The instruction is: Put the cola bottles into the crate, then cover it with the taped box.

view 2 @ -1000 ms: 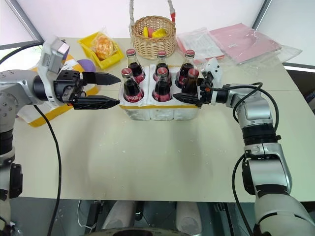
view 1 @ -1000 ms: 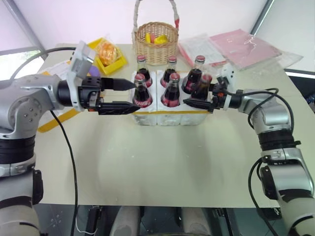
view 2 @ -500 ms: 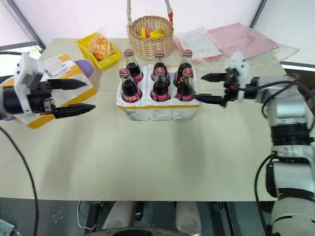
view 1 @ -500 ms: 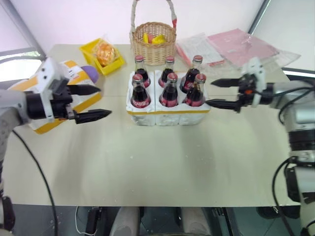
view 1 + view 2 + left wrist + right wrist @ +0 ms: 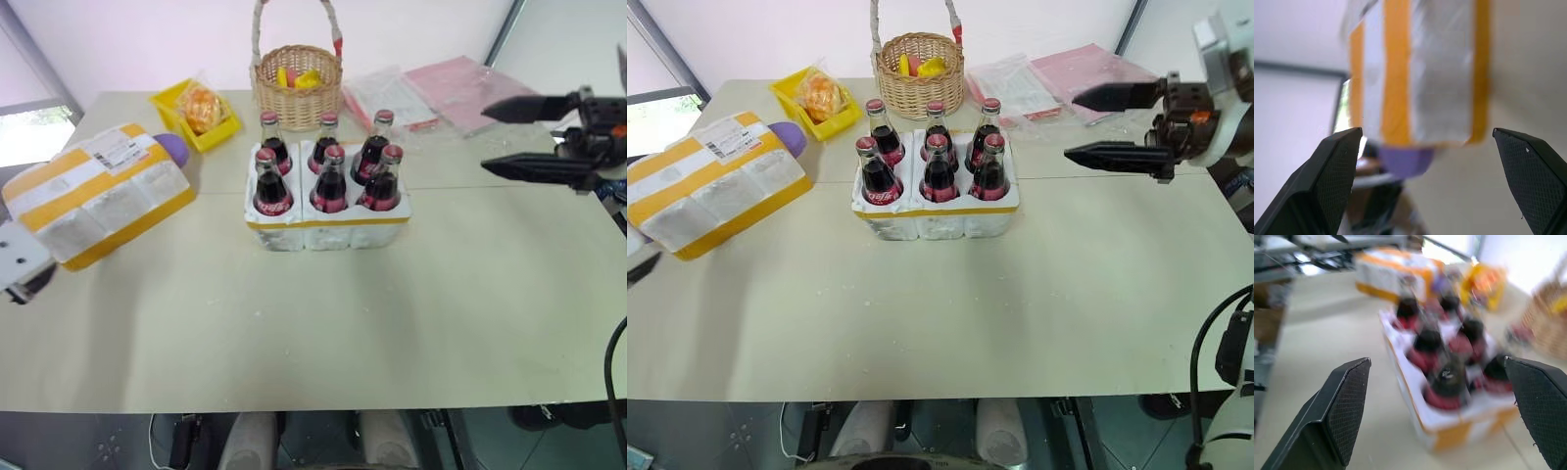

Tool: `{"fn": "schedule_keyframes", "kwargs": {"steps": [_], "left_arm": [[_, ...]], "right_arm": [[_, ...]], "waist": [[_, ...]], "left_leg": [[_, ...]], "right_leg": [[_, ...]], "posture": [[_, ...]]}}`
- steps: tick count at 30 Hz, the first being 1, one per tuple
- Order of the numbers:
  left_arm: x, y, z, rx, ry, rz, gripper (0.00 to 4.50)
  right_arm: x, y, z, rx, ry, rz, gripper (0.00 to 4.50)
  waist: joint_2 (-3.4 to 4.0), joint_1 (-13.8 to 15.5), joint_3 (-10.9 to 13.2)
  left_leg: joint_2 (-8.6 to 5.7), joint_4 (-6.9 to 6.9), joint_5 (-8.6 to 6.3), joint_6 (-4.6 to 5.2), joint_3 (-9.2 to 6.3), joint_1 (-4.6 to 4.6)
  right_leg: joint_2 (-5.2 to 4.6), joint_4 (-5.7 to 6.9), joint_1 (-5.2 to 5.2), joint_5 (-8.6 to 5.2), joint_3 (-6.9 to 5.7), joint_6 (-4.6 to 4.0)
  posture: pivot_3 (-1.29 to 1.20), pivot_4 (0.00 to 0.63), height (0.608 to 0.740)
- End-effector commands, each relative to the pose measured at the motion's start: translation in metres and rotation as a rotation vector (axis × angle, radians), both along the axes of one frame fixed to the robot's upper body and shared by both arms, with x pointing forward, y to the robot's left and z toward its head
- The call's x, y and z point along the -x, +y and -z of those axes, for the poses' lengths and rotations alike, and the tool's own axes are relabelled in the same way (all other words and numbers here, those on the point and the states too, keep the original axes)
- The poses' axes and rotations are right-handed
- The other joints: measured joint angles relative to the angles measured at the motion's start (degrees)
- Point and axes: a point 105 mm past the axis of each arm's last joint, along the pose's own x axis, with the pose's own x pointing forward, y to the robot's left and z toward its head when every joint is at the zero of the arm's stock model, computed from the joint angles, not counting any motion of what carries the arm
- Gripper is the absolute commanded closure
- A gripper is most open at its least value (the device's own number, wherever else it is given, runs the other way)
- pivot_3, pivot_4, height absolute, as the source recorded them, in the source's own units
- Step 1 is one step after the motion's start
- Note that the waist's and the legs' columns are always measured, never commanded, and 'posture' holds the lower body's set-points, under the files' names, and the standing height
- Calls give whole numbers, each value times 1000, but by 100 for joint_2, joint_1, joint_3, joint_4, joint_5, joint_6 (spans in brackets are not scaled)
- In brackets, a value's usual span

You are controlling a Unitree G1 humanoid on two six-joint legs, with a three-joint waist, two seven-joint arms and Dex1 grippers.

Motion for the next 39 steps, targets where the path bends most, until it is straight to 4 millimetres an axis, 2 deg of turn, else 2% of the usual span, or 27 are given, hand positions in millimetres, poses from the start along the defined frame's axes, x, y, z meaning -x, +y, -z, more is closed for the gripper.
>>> {"fn": "schedule_keyframes", "kwargs": {"steps": [1, 7, 13, 19, 29, 32, 37, 38, 39], "left_arm": [[3, 27, 8, -64, -32, -77, 0], [-15, 55, 40, -109, -8, -94, 0], [-41, 70, 48, -180, -64, -86, 0], [-63, 76, 51, -221, -99, -99, 0], [-80, 80, 65, -217, -82, -163, 0], [-83, 80, 64, -200, -94, -176, 830], [-88, 79, 58, -204, -93, -180, 3471], [-88, 80, 56, -206, -95, -185, 3923], [-88, 81, 54, -209, -97, -194, 4140]], "right_arm": [[16, 13, -15, -5, -60, -58, 47], [18, 18, -15, -13, -70, -44, 47], [20, 17, -16, -31, -69, -28, 47], [21, 14, -17, -40, -62, -5, 47], [22, 8, -21, -35, -67, 33, 47], [24, 7, -20, -24, -64, 38, 0], [27, 5, -18, -12, -57, 40, 0], [28, 5, -18, -12, -56, 40, 0], [28, 5, -17, -12, -55, 41, 0]], "waist": [[0, 16, 0], [0, 62, -3], [-1, 127, -3], [-4, 142, -5], [-9, 159, -8], [-10, 158, -8], [-11, 164, -9], [-11, 164, -9], [-11, 164, -9]], "left_leg": [[1, 0, 0, 0, 1, -2], [4, 6, 1, 0, 16, -53], [9, 22, 1, 0, 16, -80], [16, 27, 2, 1, 21, -80], [16, 33, 2, 1, 23, -82], [16, 33, 2, 1, 22, -81], [16, 35, 2, 1, 22, -81], [16, 35, 2, 1, 22, -81], [16, 35, 2, 1, 22, -81]], "right_leg": [[-1, -2, -1, 0, 0, 0], [2, 8, -62, 11, 6, -8], [13, 14, -83, 34, 5, 17], [22, 14, -82, 43, 6, 24], [23, 19, -82, 50, 6, 27], [23, 19, -82, 51, 6, 27], [23, 20, -81, 52, 6, 28], [23, 20, -81, 52, 6, 28], [23, 21, -81, 52, 6, 28]], "posture": [[0, 150, 738], [0, 150, 738], [0, 150, 738], [0, 150, 738], [0, 150, 738], [0, 150, 738], [0, 150, 738], [0, 150, 738], [0, 150, 738]]}}
